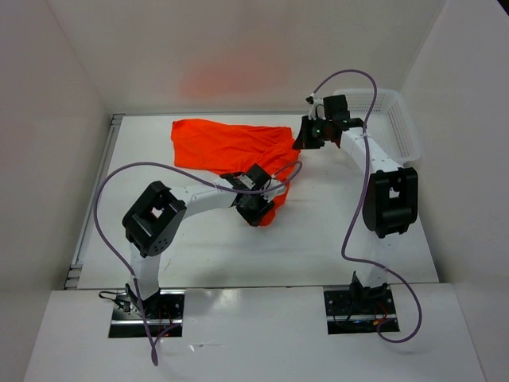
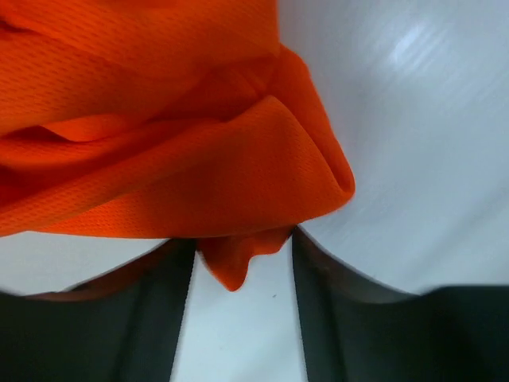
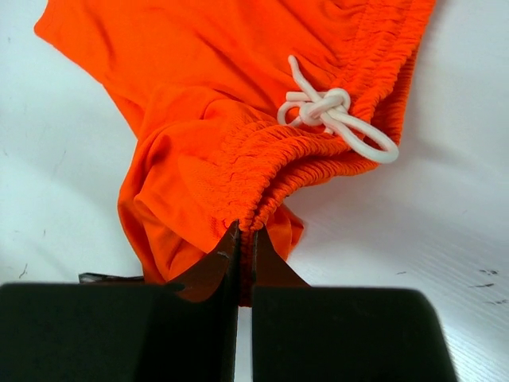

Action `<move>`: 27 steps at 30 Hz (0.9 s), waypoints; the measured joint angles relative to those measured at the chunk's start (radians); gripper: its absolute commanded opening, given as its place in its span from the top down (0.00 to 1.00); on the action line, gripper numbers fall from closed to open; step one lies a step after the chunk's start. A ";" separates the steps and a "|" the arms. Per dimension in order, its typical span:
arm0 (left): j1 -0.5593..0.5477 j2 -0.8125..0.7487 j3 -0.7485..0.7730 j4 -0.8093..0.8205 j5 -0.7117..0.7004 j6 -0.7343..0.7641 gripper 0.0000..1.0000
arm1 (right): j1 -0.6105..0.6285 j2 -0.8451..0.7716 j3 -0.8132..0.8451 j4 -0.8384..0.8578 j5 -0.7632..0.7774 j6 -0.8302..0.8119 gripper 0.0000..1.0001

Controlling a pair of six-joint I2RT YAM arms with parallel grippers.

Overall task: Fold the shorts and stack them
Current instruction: Flatten the shorts out

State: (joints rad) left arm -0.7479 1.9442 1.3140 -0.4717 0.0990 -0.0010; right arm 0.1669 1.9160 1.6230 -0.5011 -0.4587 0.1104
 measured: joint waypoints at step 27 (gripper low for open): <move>0.645 -0.291 -0.086 -0.132 -0.029 -0.003 0.23 | -0.063 -0.132 -0.316 -0.005 -0.031 -0.214 1.00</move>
State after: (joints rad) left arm -0.1024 1.6531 1.2282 -0.6041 0.0700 -0.0040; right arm 0.1040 1.7836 1.3071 -0.5064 -0.4892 -0.1036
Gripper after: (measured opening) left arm 0.766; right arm 0.043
